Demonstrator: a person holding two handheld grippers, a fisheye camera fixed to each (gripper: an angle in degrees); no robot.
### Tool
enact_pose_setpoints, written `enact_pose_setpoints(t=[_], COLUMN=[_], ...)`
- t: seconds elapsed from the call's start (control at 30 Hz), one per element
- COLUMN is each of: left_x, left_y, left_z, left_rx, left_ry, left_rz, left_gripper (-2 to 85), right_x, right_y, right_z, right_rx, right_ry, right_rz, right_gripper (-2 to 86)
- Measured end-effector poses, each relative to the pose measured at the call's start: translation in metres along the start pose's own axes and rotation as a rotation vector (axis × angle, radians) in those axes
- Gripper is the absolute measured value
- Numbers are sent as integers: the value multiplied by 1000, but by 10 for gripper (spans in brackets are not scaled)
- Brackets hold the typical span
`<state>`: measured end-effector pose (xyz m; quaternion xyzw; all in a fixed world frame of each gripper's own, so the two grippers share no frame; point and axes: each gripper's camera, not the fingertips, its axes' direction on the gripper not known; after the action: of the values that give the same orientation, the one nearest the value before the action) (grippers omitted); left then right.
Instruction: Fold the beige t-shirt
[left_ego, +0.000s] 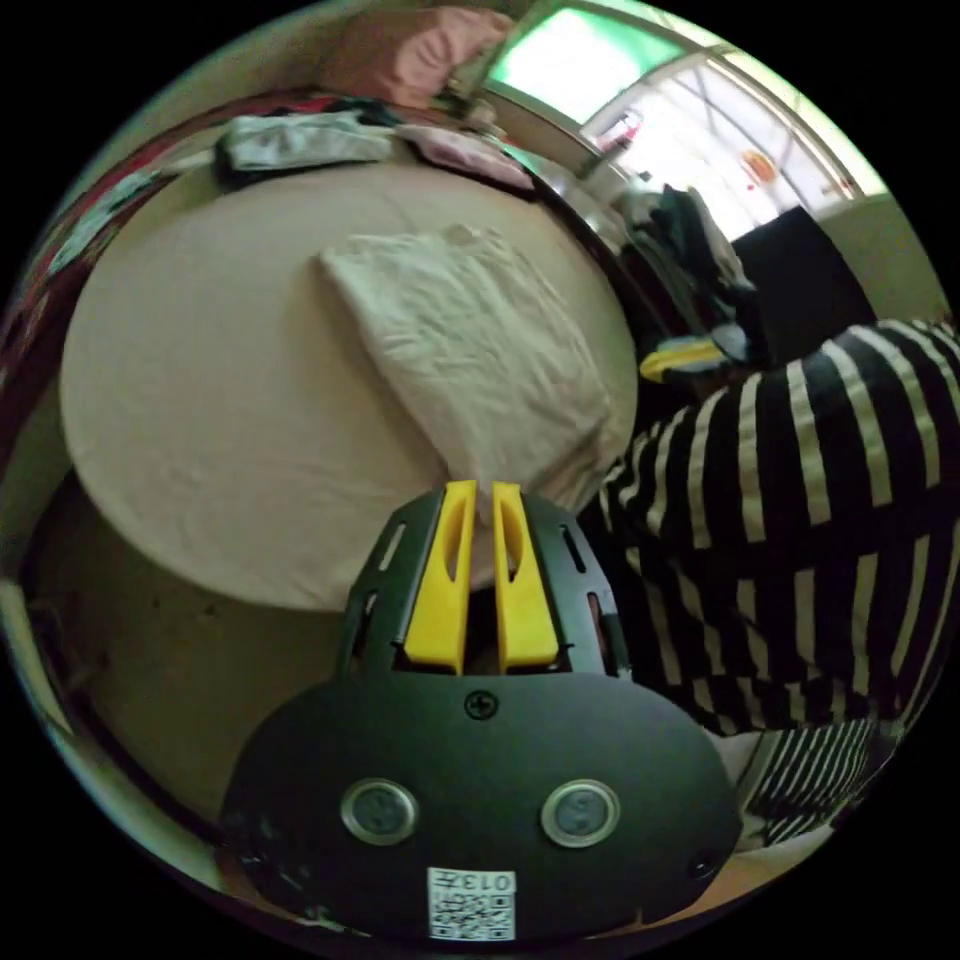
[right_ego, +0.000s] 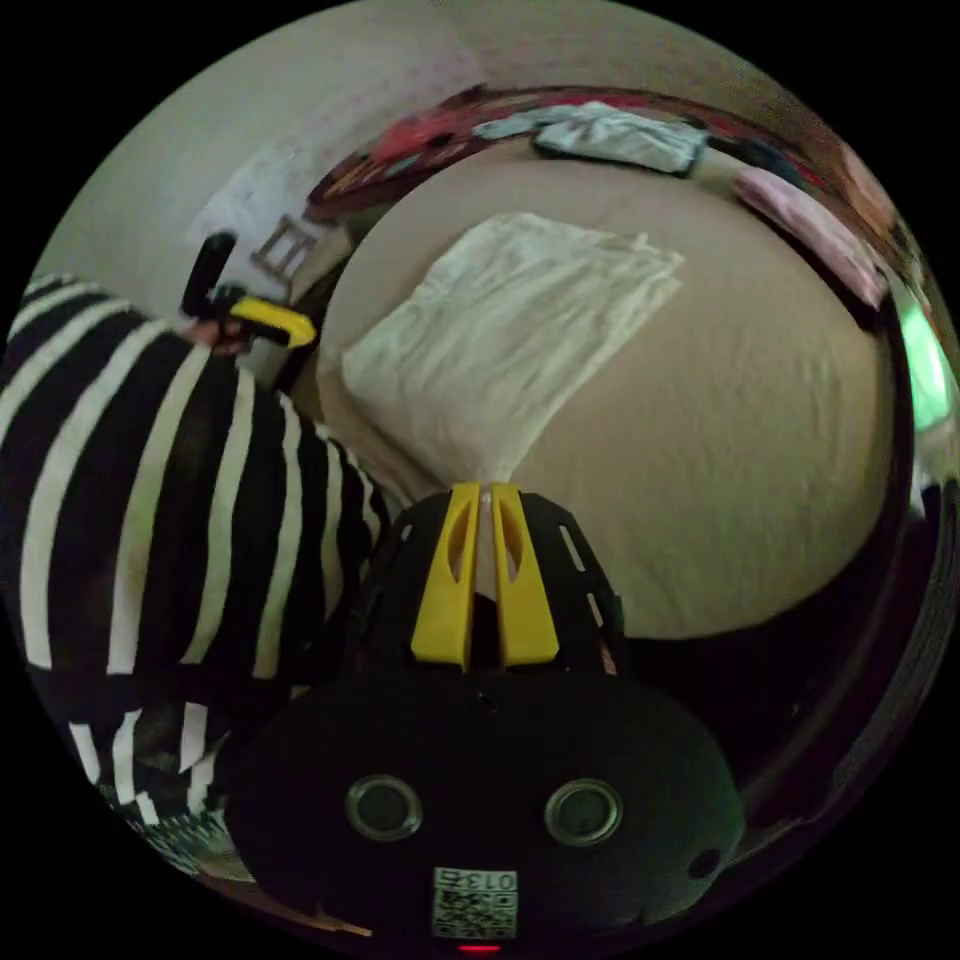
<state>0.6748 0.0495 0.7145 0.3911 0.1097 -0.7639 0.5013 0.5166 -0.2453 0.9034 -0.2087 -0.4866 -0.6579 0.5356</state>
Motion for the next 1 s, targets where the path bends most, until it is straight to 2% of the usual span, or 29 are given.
enact_pose_setpoints(t=[0.07, 0.13, 0.3, 0.47, 0.5, 0.6, 0.67, 0.73, 0.8, 0.83, 0.87, 0.9, 0.93, 0.97, 1.0], left_x=[-11, -12, -21, -36, -35, -19, -7, -1, 14, 35, 62, 77, 101, 110, 108], left_y=[10, -3, -61, -89, -91, -88, -80, -72, -69, -71, -74, -74, -69, -58, -52], left_z=[-13, -10, 40, 70, 70, 49, 33, 27, 27, 31, 43, 51, 69, 90, 99], left_rx=[96, 120, 84, -4, -7, 92, 144, 183, 205, 175, 56, -30, -200, -357, -423], left_ry=[-63, -140, -202, -296, -291, -233, -168, -35, 86, 173, 240, 240, 191, 142, 119], left_rz=[-94, -85, -122, -263, -257, -158, -94, -48, 25, 155, 311, 396, 537, 603, 605], left_gripper=[49, 66, 97, 21, 17, 5, 2, 0, -1, -1, -1, -1, -1, -1, -1], right_x=[12, 24, 42, 54, 51, 25, 7, 1, 9, 18, 21, 26, 27, 27, 27], right_y=[2, -12, -62, -98, -103, -108, -107, -99, -96, -96, -97, -97, -98, -100, -105], right_z=[-7, -7, 16, 43, 43, 26, 17, 8, 8, 9, 8, 5, 2, 0, 0], right_rx=[67, 123, 173, 91, 82, 169, 189, 240, 247, 215, 209, 216, 232, 236, 224], right_ry=[19, 105, 99, 66, 51, -25, 2, 146, 174, 169, 167, 177, 201, 216, 233], right_rz=[104, 167, 220, 308, 314, 152, 69, 117, 182, 231, 254, 280, 278, 272, 255], right_gripper=[58, 74, 72, 18, 13, 8, 11, 22, 39, 45, 45, 48, 52, 57, 66])
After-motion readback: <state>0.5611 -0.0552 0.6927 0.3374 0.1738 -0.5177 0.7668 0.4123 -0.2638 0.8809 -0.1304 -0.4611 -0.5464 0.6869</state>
